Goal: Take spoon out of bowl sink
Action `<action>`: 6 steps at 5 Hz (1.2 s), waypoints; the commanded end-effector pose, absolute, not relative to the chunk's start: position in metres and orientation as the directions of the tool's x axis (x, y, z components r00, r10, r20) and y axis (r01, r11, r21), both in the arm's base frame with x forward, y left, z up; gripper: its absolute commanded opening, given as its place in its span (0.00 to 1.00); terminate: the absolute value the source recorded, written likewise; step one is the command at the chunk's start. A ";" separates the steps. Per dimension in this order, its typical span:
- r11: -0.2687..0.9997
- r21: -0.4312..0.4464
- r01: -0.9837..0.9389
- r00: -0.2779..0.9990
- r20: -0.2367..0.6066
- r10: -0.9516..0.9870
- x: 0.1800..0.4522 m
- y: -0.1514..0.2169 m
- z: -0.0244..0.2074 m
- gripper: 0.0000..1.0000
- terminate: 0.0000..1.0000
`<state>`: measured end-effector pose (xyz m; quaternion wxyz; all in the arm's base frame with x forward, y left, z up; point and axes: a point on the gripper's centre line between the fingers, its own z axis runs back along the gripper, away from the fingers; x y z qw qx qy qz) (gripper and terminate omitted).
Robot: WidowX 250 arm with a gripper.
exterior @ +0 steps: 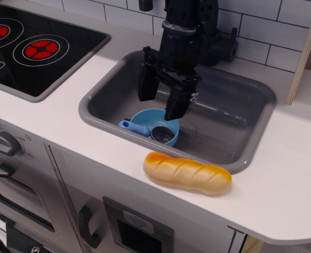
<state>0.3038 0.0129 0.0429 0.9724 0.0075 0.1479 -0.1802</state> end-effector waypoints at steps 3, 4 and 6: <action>0.874 0.036 0.485 0.862 -0.190 -0.470 0.296 0.050 0.018 1.00 0.00; 0.869 0.045 0.493 0.858 -0.189 -0.477 0.296 0.052 0.015 1.00 0.00; 0.865 0.051 0.499 0.855 -0.191 -0.482 0.293 0.051 0.010 1.00 0.00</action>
